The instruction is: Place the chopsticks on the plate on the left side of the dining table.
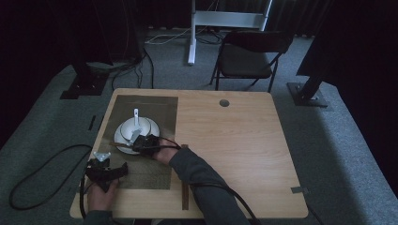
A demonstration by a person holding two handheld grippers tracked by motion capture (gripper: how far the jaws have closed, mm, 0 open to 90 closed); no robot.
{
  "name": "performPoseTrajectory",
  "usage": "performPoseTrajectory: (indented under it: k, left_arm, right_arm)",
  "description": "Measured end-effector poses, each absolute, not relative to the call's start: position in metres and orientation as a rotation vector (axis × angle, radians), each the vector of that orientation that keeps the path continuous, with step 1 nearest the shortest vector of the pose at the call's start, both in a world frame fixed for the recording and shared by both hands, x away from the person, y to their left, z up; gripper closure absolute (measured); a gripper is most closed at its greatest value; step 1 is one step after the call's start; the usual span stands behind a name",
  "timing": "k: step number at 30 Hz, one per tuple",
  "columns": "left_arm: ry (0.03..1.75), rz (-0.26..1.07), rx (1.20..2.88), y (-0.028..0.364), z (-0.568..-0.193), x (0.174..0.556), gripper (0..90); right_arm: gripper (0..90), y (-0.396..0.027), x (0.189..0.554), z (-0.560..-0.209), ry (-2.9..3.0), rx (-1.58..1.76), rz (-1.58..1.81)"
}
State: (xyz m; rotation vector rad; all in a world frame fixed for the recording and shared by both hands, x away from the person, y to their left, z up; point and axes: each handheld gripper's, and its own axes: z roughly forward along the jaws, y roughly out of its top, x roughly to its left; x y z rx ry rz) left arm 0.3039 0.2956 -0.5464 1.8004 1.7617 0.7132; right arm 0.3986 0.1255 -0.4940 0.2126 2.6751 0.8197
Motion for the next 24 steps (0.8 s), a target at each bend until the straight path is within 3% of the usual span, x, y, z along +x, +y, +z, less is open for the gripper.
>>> performPoseTrajectory:
  k: [24]
  left_arm:
    - [1.762, 0.713, 1.8, 0.2956, -0.5464, 0.3039, 0.2]
  right_arm:
    - [77.1, 0.1255, 0.3996, -0.4932, 2.657, 0.207, 0.83]
